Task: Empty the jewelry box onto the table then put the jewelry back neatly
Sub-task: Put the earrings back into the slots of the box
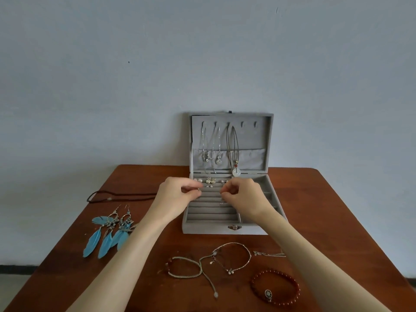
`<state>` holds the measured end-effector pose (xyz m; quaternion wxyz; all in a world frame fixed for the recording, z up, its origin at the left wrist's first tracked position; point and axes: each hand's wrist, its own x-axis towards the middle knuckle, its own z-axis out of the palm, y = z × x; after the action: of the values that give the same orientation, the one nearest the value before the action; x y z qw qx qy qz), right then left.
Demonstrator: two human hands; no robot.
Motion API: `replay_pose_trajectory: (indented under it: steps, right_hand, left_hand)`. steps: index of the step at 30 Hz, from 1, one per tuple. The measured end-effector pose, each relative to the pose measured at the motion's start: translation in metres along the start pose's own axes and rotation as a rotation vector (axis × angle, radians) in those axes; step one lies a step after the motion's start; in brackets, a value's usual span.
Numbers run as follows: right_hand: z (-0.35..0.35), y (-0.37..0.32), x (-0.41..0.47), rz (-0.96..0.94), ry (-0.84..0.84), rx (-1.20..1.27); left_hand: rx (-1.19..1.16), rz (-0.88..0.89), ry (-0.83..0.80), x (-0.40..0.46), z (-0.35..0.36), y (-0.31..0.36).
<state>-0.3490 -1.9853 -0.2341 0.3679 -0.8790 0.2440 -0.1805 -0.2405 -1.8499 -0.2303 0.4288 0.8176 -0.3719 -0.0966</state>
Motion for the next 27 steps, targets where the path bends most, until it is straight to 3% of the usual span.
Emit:
replay_pose_trajectory:
  steps: [6, 12, 19, 27]
  right_hand:
    - [-0.007, -0.003, -0.011, 0.032, -0.107, 0.093]
    - [-0.002, -0.003, -0.006, 0.041, -0.156, -0.063]
    - [0.008, -0.006, 0.016, 0.072, -0.034, -0.169]
    - [0.022, -0.008, 0.033, 0.095, -0.006, -0.242]
  left_hand:
    - [-0.007, -0.019, -0.035, -0.005, -0.005, 0.0]
    - [-0.115, -0.104, -0.146, 0.0, 0.0, -0.003]
    - [0.238, -0.024, -0.1, 0.026, 0.009, -0.002]
    - [0.578, -0.009, -0.108, 0.044, 0.015, 0.007]
